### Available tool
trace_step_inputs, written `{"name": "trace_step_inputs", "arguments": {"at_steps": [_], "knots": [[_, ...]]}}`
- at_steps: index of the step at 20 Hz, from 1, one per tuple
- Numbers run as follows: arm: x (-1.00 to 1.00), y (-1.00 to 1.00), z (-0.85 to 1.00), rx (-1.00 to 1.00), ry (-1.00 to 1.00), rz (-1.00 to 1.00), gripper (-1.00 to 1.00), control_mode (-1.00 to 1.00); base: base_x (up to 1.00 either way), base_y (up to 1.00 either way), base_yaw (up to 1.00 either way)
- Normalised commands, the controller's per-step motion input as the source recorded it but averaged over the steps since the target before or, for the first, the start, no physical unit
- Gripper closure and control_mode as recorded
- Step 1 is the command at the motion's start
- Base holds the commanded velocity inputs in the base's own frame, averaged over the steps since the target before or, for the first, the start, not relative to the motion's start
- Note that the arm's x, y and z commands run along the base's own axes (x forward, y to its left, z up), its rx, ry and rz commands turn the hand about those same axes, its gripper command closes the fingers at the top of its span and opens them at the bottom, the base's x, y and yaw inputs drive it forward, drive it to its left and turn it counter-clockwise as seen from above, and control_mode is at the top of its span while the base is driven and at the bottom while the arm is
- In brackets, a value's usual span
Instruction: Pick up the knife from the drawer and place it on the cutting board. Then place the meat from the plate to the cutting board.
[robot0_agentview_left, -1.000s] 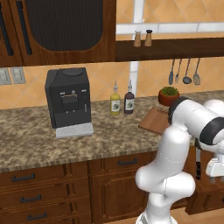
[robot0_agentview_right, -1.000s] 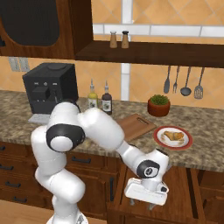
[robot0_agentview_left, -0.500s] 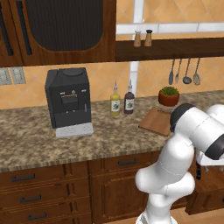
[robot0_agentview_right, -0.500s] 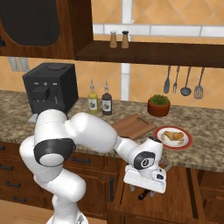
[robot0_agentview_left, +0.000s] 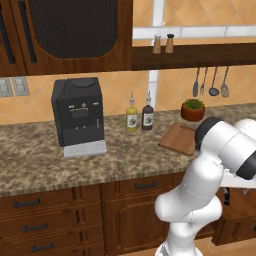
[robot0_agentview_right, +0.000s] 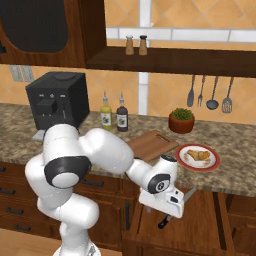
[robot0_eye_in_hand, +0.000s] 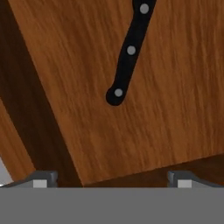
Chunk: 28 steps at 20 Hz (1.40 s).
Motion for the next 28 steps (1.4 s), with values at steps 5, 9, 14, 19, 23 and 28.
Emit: {"name": "trace_step_inputs", "arguments": {"at_steps": [5,9,14,19,23,28], "knots": [[0.09,-0.04,-0.25,-0.02,-0.11,-0.08,-1.00,-1.00,0.00,0.00,0.00],[0.01,-0.16,-0.22,-0.07,-0.15,-0.10,-1.00,-1.00,0.00,0.00,0.00],[0.23,-0.15,-0.08,-0.05,-0.12,-0.08,-1.00,-1.00,0.00,0.00,0.00],[0.29,0.00,0.00,-0.03,-0.12,0.00,-1.00,-1.00,0.00,0.00,0.00],[0.07,-0.09,0.00,0.00,-0.07,0.00,-1.00,-1.00,0.00,0.00,0.00],[0.11,-0.14,-0.07,0.02,0.00,0.00,-1.00,-1.00,0.00,0.00,0.00]]}}
